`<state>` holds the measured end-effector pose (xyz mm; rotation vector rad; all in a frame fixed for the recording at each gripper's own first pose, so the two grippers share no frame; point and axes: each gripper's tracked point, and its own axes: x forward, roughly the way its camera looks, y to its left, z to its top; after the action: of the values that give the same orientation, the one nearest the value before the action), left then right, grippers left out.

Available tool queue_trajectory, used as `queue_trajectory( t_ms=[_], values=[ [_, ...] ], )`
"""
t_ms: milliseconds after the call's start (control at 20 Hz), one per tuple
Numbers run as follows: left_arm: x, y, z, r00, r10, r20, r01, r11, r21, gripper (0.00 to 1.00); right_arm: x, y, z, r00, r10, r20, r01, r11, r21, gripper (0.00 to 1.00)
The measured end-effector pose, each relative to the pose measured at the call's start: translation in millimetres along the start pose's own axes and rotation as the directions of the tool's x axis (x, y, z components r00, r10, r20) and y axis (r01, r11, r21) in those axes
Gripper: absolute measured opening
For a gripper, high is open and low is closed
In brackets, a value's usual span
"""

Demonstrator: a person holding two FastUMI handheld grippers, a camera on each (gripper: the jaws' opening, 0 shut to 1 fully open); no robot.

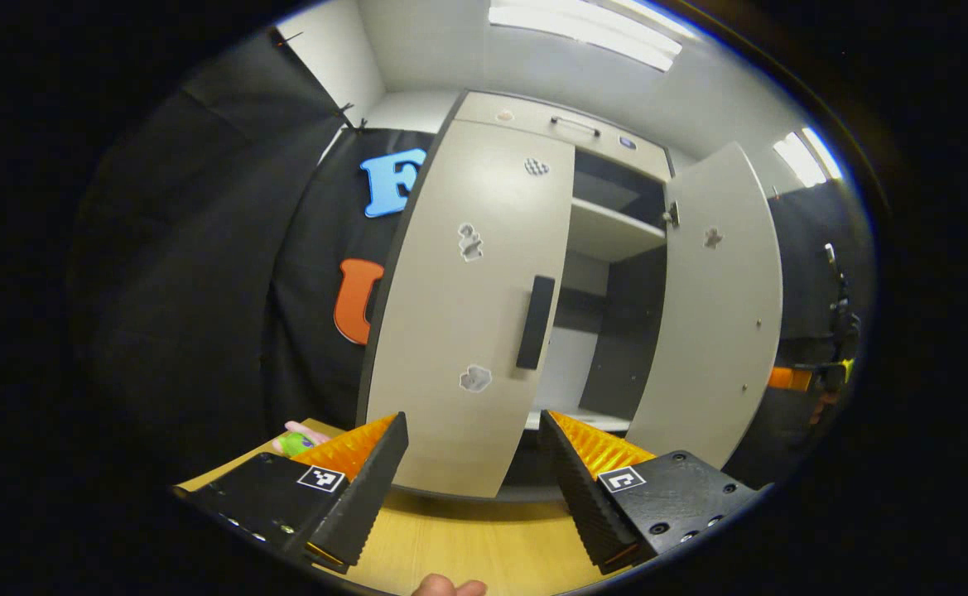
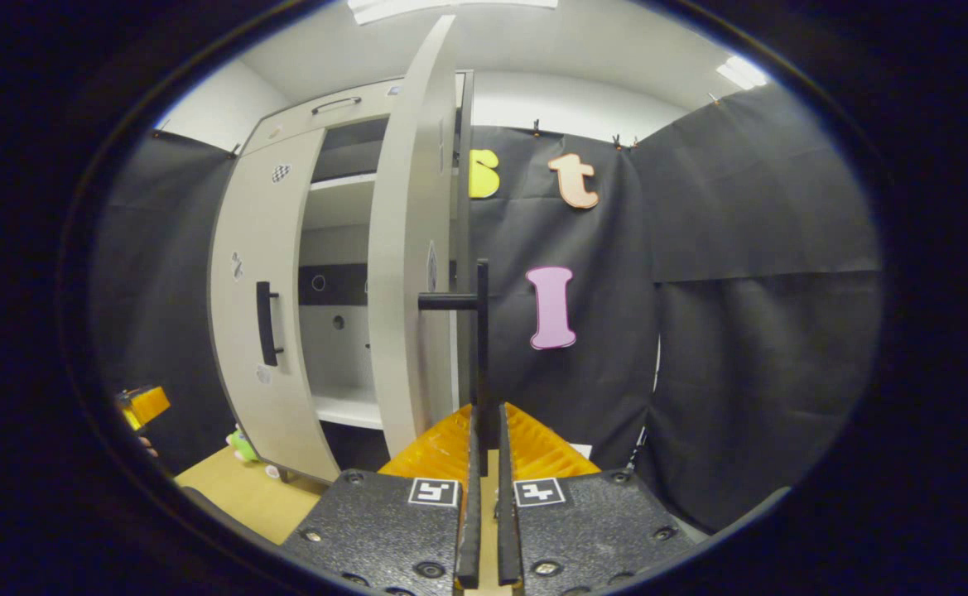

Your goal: Open the right door of the double-door shoe cabinet with the right hand, and open the left door with the left hand.

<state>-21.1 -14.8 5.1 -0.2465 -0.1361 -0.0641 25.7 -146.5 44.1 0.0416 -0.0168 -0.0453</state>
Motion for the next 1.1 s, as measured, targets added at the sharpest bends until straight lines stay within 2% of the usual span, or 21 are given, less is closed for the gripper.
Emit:
queue_trajectory(
  t_ms=[150, 200, 350, 500, 600, 700, 750, 850, 1000, 1100],
  values=[
    [1.3, 4.7, -7.5, 0.999, 0.011, -0.038, -0.01, 1.0, 0.027, 0.95, -27.6, -8.8, 1.5, 0.996, -0.086, 0.024, 0.087, 0.996, -0.026, 0.11],
    [4.9, 6.4, -12.9, 0.998, 0.019, -0.064, -0.016, 0.999, 0.052, 0.95, -38.6, -4.1, 3.4, 0.995, -0.094, 0.038, 0.095, 0.995, -0.033, 0.11],
    [13.8, 13.6, -21.6, 0.994, 0.059, -0.09, -0.048, 0.991, 0.125, 0.95, -60.2, 48.1, -2.1, 0.998, 0.007, 0.06, -0.006, 1.0, -0.016, 0.11],
    [34.8, 2.8, -15.6, 0.996, 0.054, -0.076, -0.042, 0.987, 0.156, 0.95, -62.9, 76.4, -28.4, 0.999, 0.038, 0.023, -0.036, 0.998, -0.058, 0.11],
    [53.7, -5.9, -4.0, 0.998, 0.049, -0.045, -0.04, 0.984, 0.176, 0.95, -61.9, 96.5, -45.5, 0.997, 0.076, -0.008, -0.077, 0.995, -0.07, 0.24],
    [79.7, -19.0, 7.7, 1.0, 0.029, -0.005, -0.027, 0.986, 0.164, 0.95, -63.4, 113.1, -53.0, 0.992, 0.125, -0.008, -0.126, 0.99, -0.064, 0.58],
    [92.6, -24.5, 8.4, 1.0, 0.021, -0.011, -0.019, 0.987, 0.161, 0.95, -64.6, 118.2, -54.0, 0.989, 0.146, -0.004, -0.146, 0.987, -0.065, 0.55],
    [124.3, -37.9, 9.0, 0.999, -0.006, -0.051, 0.014, 0.987, 0.163, 0.95, -67.0, 121.6, -55.7, 0.988, 0.155, 0.007, -0.154, 0.986, -0.065, 0.59],
    [169.4, -51.0, 12.5, 0.998, -0.01, -0.065, 0.023, 0.98, 0.195, 0.95, -71.2, 118.1, -49.9, 0.99, 0.137, 0.036, -0.135, 0.989, -0.058, 0.64],
    [199.4, -53.5, 15.4, 0.998, 0.023, -0.052, -0.01, 0.972, 0.237, 0.95, -73.0, 116.7, -47.4, 0.99, 0.133, 0.048, -0.13, 0.99, -0.052, 0.76]
  ],
)
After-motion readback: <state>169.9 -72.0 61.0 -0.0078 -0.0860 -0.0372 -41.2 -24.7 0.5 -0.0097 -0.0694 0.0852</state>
